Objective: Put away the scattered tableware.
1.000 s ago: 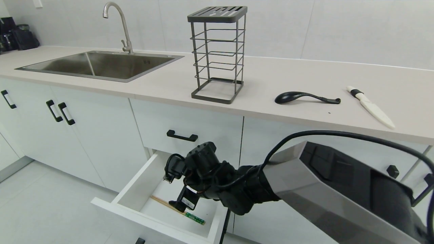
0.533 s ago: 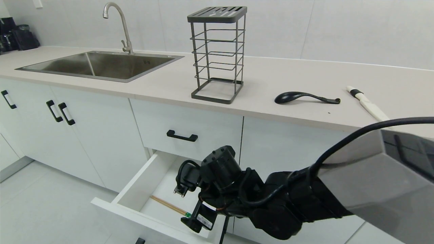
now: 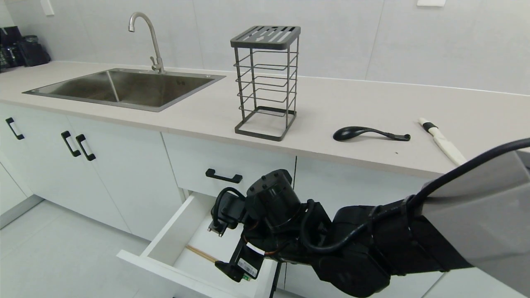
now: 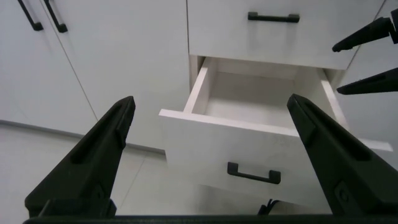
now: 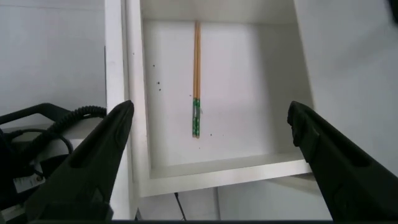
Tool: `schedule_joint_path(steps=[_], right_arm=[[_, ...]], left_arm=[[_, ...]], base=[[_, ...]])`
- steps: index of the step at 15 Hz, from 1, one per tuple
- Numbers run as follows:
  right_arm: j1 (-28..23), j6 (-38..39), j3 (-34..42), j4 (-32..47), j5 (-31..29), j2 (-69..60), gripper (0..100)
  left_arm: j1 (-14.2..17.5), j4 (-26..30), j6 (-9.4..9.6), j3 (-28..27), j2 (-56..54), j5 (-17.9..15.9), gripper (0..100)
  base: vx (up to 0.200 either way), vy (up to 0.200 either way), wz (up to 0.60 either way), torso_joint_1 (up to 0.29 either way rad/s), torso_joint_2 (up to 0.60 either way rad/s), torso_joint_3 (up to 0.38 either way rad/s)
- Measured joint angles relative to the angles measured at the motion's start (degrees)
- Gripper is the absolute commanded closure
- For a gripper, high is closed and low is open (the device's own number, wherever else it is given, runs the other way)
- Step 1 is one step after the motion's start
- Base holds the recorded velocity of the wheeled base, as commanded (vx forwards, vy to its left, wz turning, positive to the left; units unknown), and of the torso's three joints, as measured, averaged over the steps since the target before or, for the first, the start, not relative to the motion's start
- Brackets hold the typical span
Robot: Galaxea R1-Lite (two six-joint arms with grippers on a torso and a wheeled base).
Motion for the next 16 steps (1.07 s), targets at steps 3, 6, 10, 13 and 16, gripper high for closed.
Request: schedule_joint_path(steps=[3,6,10,13,16], right_arm=[[-0.1,0.0,-0.1,0.1,0.0,0.0,0],[0.1,0.0,-0.1,0.1,0.0,0.1,0],[-0.2,0.1,-0.2,0.2,0.2,0.7,0],[0.0,0.2,-0.5,0.2,0.5,1.5,0],[-0.2,0.4,-0.6,0.4,0.7,2.1,0]], left_arm=[[0.0,0.0,0.02,0.0,0.0,0.0,0],[0.0,0.0,0.0,0.0,0.0,0.0,0],[0.0,0.0,0.02,0.0,0.0,0.0,0],[0.0,0.0,0.0,0.0,0.0,0.0,0],[0.0,0.0,0.0,0.0,0.0,0.0,0]], base=[[0.0,0.0,0.0,0.23,-0.46,-0.229],[0.0,0.0,0.0,0.098,-0.48,-0.222],[0.0,0.0,0.0,0.372,-0.49,-0.24],[0.0,0.0,0.0,0.285,-0.52,-0.242],[0.0,0.0,0.0,0.277,-0.53,-0.251]])
